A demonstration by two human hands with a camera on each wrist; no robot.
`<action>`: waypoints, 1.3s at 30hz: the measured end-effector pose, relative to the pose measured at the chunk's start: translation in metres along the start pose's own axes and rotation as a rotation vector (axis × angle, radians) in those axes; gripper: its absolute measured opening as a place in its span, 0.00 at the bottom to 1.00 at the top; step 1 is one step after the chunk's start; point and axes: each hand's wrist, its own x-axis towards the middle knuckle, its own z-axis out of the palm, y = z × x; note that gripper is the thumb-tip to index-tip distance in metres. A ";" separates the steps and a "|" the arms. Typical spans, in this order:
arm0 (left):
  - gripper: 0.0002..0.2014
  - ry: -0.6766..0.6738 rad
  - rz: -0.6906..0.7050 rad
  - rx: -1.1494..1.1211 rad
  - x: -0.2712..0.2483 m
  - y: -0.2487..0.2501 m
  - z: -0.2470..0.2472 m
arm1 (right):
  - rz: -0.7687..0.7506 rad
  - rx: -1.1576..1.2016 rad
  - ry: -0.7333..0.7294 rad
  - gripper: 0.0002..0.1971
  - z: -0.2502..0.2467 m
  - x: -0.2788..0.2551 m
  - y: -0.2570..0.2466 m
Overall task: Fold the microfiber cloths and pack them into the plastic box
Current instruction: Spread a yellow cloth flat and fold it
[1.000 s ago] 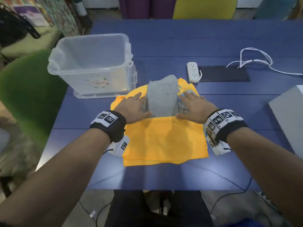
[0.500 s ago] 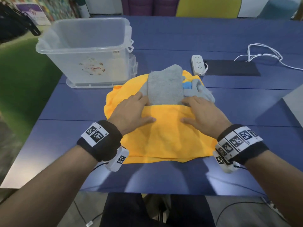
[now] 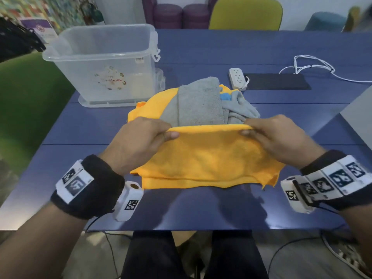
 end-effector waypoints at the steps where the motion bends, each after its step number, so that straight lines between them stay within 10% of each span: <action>1: 0.30 0.018 0.007 0.001 -0.004 0.004 -0.006 | -0.003 0.004 -0.001 0.22 -0.007 -0.003 -0.002; 9: 0.29 -0.048 0.022 -0.070 -0.007 0.021 -0.034 | 0.028 0.051 -0.257 0.21 -0.036 -0.011 -0.019; 18: 0.06 -0.289 -0.208 0.064 0.006 -0.031 0.028 | 0.262 -0.168 -0.424 0.11 0.043 0.014 0.008; 24: 0.24 -0.059 -0.175 0.092 -0.035 -0.034 0.042 | 0.218 -0.179 -0.091 0.26 0.062 -0.024 0.013; 28: 0.22 0.078 -0.236 0.088 -0.078 -0.018 0.043 | 0.225 -0.051 0.116 0.17 0.061 -0.071 0.004; 33: 0.10 -0.063 -0.247 0.053 -0.119 -0.004 0.054 | 0.296 0.017 -0.055 0.07 0.077 -0.124 -0.006; 39: 0.19 -0.221 -0.203 0.180 -0.135 -0.001 0.075 | 0.250 -0.097 -0.131 0.16 0.091 -0.150 0.006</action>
